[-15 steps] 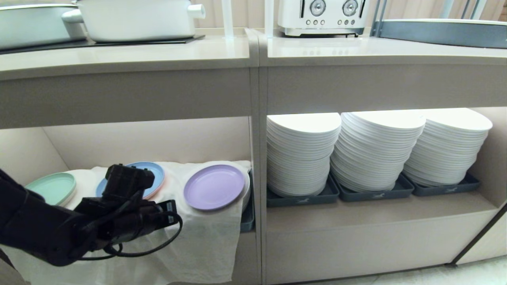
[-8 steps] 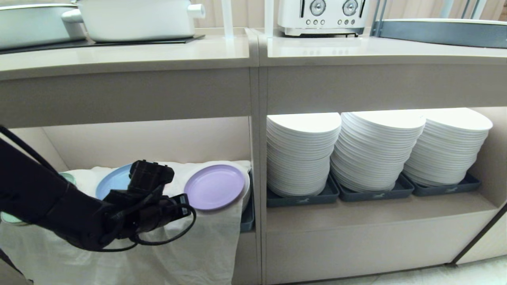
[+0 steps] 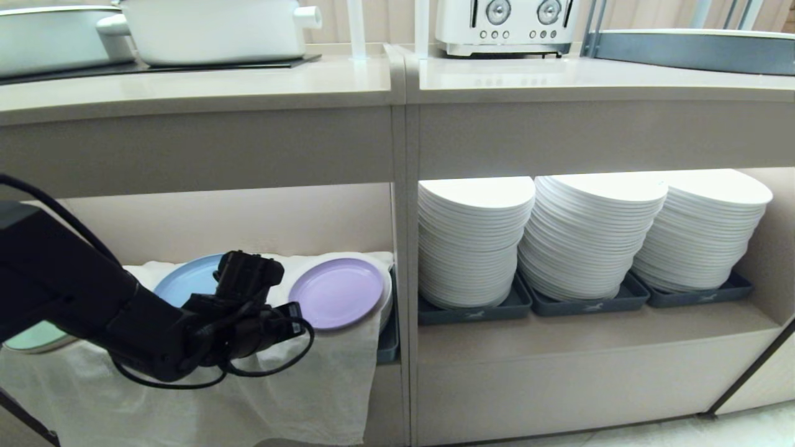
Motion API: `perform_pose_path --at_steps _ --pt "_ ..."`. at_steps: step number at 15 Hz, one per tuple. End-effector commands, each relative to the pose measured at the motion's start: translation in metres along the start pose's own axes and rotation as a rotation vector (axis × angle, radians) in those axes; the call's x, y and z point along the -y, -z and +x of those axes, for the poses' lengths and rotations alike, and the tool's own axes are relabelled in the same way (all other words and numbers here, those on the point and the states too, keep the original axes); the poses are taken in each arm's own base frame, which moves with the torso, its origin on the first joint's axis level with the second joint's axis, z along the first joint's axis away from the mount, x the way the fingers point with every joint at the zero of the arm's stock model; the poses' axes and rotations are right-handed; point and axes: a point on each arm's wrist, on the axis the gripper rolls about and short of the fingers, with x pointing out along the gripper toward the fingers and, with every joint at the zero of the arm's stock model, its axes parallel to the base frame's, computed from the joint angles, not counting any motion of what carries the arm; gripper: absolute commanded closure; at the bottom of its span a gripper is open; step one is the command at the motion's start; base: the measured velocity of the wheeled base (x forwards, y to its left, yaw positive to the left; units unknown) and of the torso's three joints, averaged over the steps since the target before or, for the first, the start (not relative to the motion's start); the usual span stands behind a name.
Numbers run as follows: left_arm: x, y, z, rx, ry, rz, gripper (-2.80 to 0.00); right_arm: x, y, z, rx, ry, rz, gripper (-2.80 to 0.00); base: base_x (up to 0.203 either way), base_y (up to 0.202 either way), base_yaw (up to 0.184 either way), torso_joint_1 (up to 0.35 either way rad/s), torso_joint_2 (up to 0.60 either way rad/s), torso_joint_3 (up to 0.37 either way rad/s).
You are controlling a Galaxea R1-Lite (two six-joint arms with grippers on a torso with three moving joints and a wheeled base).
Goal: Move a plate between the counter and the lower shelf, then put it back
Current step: Pick up the plate in the cupboard
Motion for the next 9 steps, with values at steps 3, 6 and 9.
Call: perform_pose_path --at_steps 3,6,9 --pt "0.0035 -0.0009 0.0039 0.004 0.004 -0.023 0.0 0.0 0.0 0.0 0.0 0.0 0.0 0.0 0.0 0.0 0.0 0.0 0.0 0.0" --pt "0.0051 -0.0021 0.0052 0.007 0.008 -0.031 -2.8 0.0 0.0 0.0 0.0 -0.002 0.0 0.0 0.0 0.0 0.0 0.0 0.0 0.0" --pt "0.0085 -0.0028 0.0047 0.013 0.017 -0.029 -2.8 0.0 0.0 0.0 0.0 0.0 0.0 0.0 0.0 0.0 0.0 0.0 0.0 0.0"
